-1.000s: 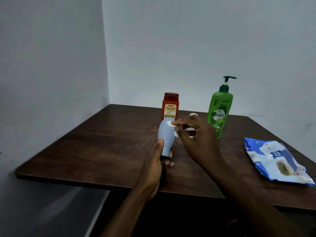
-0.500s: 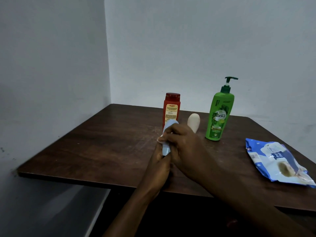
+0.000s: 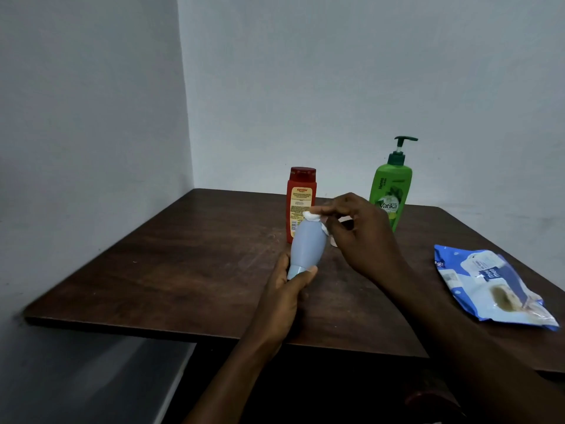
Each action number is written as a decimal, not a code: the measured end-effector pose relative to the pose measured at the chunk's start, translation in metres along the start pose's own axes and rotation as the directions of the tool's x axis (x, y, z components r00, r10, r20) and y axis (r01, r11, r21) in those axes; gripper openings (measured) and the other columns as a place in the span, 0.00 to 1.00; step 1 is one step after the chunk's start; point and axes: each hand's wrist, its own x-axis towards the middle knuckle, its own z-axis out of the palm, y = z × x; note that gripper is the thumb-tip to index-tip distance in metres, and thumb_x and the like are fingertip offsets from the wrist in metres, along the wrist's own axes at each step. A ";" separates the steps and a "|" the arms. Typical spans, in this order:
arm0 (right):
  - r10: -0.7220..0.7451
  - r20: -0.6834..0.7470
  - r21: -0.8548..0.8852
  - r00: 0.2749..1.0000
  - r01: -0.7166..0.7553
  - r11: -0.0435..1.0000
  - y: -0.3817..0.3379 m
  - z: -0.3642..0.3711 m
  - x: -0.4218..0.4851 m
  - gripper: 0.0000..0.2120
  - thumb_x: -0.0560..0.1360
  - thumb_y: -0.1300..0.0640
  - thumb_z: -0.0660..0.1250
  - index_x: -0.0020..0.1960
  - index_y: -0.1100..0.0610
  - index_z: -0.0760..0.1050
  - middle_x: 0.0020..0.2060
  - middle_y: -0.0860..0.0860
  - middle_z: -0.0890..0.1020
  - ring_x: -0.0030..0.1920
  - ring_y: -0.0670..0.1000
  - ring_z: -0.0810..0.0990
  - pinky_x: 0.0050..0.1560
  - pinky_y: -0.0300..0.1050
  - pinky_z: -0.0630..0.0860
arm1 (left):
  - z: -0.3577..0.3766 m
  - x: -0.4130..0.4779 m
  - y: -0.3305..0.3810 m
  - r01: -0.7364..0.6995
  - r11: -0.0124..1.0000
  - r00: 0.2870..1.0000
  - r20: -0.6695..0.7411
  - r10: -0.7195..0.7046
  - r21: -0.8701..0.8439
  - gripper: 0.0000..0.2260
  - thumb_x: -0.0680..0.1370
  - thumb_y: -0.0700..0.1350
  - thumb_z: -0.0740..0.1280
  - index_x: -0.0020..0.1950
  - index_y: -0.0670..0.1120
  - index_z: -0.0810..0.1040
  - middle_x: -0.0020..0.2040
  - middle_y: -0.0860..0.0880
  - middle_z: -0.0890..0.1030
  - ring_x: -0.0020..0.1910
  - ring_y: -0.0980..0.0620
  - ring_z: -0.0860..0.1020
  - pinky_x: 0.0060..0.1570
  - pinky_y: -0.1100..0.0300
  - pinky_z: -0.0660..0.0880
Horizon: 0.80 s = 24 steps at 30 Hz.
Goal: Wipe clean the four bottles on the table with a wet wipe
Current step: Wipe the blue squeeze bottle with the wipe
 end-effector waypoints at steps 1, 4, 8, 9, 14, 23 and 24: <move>0.021 0.009 0.034 1.000 -0.021 0.999 -0.001 -0.001 0.003 0.13 0.77 0.65 0.68 0.55 0.52 0.85 0.48 0.47 0.82 0.50 0.42 0.81 0.47 0.33 0.77 | 0.000 0.000 0.000 0.004 1.000 1.000 -0.011 -0.004 0.018 0.09 0.80 0.49 0.66 0.58 0.61 0.72 0.55 0.54 0.80 0.48 0.56 0.78 0.42 0.65 0.74; 0.079 0.032 0.144 0.996 -0.083 0.986 -0.003 -0.005 0.007 0.12 0.77 0.63 0.69 0.53 0.49 0.86 0.48 0.45 0.84 0.50 0.42 0.82 0.47 0.33 0.77 | 0.000 0.000 0.000 0.021 0.996 1.000 -0.014 -0.020 0.083 0.09 0.80 0.51 0.65 0.58 0.63 0.69 0.54 0.58 0.78 0.50 0.58 0.78 0.41 0.68 0.73; 0.211 0.084 0.255 0.974 -0.225 0.940 -0.001 -0.001 -0.005 0.10 0.77 0.60 0.71 0.54 0.48 0.85 0.48 0.43 0.85 0.47 0.41 0.83 0.44 0.37 0.79 | -0.002 -0.002 -0.002 0.037 0.991 0.999 -0.005 -0.036 0.131 0.13 0.81 0.56 0.61 0.65 0.63 0.64 0.55 0.60 0.76 0.54 0.60 0.76 0.45 0.66 0.71; 0.218 0.067 0.271 0.974 -0.228 0.935 0.000 0.002 -0.010 0.10 0.77 0.60 0.71 0.54 0.48 0.85 0.49 0.43 0.85 0.47 0.42 0.83 0.45 0.39 0.80 | -0.002 -0.002 -0.002 0.049 0.992 0.999 -0.003 -0.049 0.117 0.13 0.82 0.56 0.60 0.66 0.63 0.63 0.55 0.61 0.75 0.54 0.61 0.75 0.47 0.66 0.71; 0.168 0.009 0.343 0.986 -0.161 0.925 -0.008 0.015 -0.040 0.11 0.75 0.65 0.72 0.53 0.52 0.86 0.50 0.44 0.84 0.52 0.44 0.83 0.53 0.42 0.81 | -0.002 0.003 -0.006 0.102 0.994 0.994 -0.029 -0.103 -0.028 0.14 0.82 0.55 0.60 0.65 0.54 0.74 0.57 0.50 0.82 0.51 0.54 0.80 0.48 0.64 0.77; 0.034 -0.017 0.271 0.999 -0.029 0.962 -0.016 0.022 -0.074 0.15 0.73 0.70 0.72 0.52 0.54 0.86 0.50 0.43 0.83 0.54 0.42 0.82 0.54 0.34 0.78 | -0.008 0.001 -0.013 -0.116 0.954 0.990 -0.042 0.132 0.275 0.39 0.74 0.72 0.51 0.77 0.48 0.65 0.75 0.45 0.71 0.74 0.46 0.69 0.73 0.46 0.66; 0.037 -0.021 0.270 0.999 -0.030 0.962 -0.017 0.021 -0.071 0.15 0.73 0.70 0.72 0.53 0.54 0.86 0.50 0.43 0.83 0.54 0.42 0.83 0.54 0.35 0.78 | -0.008 0.002 -0.013 -0.142 0.948 0.986 -0.041 0.160 0.286 0.37 0.75 0.70 0.51 0.78 0.51 0.63 0.75 0.47 0.69 0.74 0.48 0.68 0.73 0.47 0.66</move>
